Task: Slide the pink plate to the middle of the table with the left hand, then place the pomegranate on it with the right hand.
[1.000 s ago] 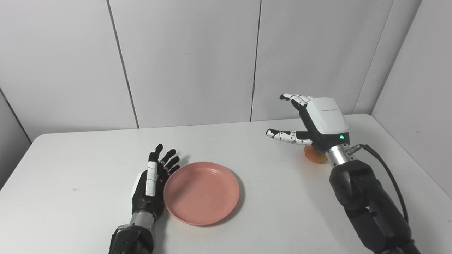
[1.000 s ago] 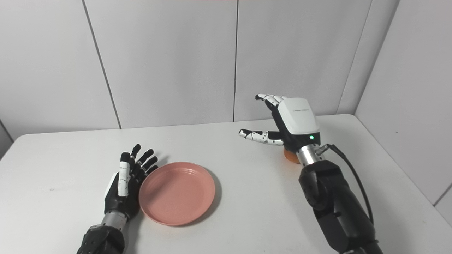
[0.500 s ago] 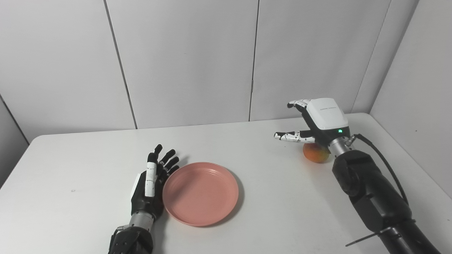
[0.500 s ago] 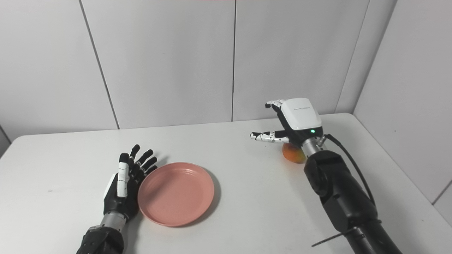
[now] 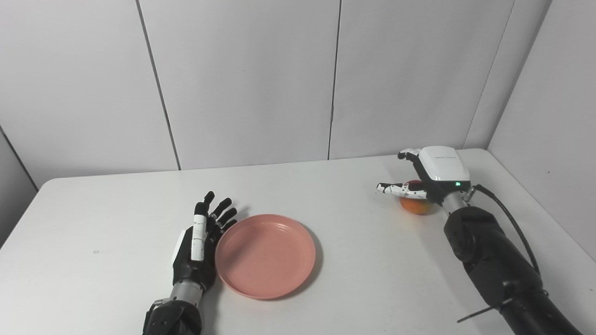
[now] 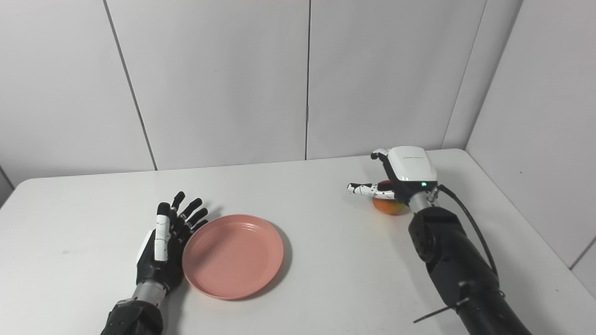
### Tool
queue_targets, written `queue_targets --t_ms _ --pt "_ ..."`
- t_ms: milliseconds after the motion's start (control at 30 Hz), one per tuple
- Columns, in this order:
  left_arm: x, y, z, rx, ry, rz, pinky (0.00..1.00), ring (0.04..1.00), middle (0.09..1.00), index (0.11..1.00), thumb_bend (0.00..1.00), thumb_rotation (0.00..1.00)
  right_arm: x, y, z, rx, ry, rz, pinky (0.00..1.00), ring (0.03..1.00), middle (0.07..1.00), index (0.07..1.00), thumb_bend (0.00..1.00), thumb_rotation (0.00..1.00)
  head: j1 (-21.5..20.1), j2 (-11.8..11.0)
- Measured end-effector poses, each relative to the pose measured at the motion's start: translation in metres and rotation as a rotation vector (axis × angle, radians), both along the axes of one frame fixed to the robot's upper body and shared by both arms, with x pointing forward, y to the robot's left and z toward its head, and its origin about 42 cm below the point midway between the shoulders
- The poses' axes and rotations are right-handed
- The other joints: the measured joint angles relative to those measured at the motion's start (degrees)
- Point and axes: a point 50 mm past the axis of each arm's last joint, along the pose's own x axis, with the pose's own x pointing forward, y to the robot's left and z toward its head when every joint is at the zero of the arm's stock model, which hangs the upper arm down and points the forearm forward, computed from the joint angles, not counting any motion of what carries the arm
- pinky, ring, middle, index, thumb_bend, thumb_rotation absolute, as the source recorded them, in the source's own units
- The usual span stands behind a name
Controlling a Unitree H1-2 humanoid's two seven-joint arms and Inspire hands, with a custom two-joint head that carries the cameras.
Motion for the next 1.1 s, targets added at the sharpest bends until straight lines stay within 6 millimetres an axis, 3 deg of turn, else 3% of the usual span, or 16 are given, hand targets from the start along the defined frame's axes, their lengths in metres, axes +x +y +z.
queue_targets --t_ms 267,600,900,967,1000,1033,1067,1100 --pt "-0.001 0.0 0.0 0.001 0.0 0.0 0.87 0.88 0.903 1.0 0.91 0.9 -0.001 -0.009 -0.009 0.001 0.04 -0.022 0.66 0.733 0.768 0.742 0.82 0.96 -0.1 0.2" --pt "-0.003 0.001 0.0 0.001 0.003 -0.002 0.87 0.885 0.909 1.0 0.92 0.89 -0.003 -0.013 -0.019 0.038 0.073 -0.048 0.64 0.729 0.774 0.744 0.81 0.93 0.4 0.6" --pt "-0.004 0.001 0.001 0.003 0.011 -0.004 0.87 0.881 0.903 1.0 0.91 0.9 -0.008 -0.019 -0.037 0.071 0.101 -0.079 0.56 0.685 0.743 0.726 0.78 0.88 1.0 1.0" --pt "-0.004 0.001 0.001 0.003 0.011 -0.005 0.88 0.886 0.906 1.0 0.9 0.9 -0.008 -0.021 -0.039 0.078 0.094 -0.086 0.52 0.66 0.732 0.722 0.76 0.84 1.0 1.1" --pt "-0.004 0.001 0.001 0.003 0.011 -0.005 0.88 0.889 0.906 1.0 0.9 0.91 -0.008 -0.021 -0.039 0.085 0.087 -0.09 0.46 0.591 0.694 0.705 0.76 0.72 1.0 1.1" --pt "-0.004 0.001 0.001 0.004 0.011 -0.005 0.88 0.889 0.906 1.0 0.9 0.91 -0.009 -0.021 -0.04 0.095 0.083 -0.093 0.45 0.574 0.685 0.701 0.76 0.69 1.0 1.1" --pt "-0.004 0.001 0.001 0.004 0.011 -0.006 0.88 0.889 0.905 1.0 0.9 0.91 -0.009 -0.021 -0.041 0.101 0.077 -0.095 0.41 0.522 0.656 0.683 0.76 0.58 1.0 1.1" --pt "-0.004 0.001 0.001 0.004 0.011 -0.006 0.88 0.89 0.905 1.0 0.9 0.91 -0.009 -0.021 -0.044 0.104 0.066 -0.099 0.39 0.504 0.646 0.676 0.77 0.54 1.0 1.1"
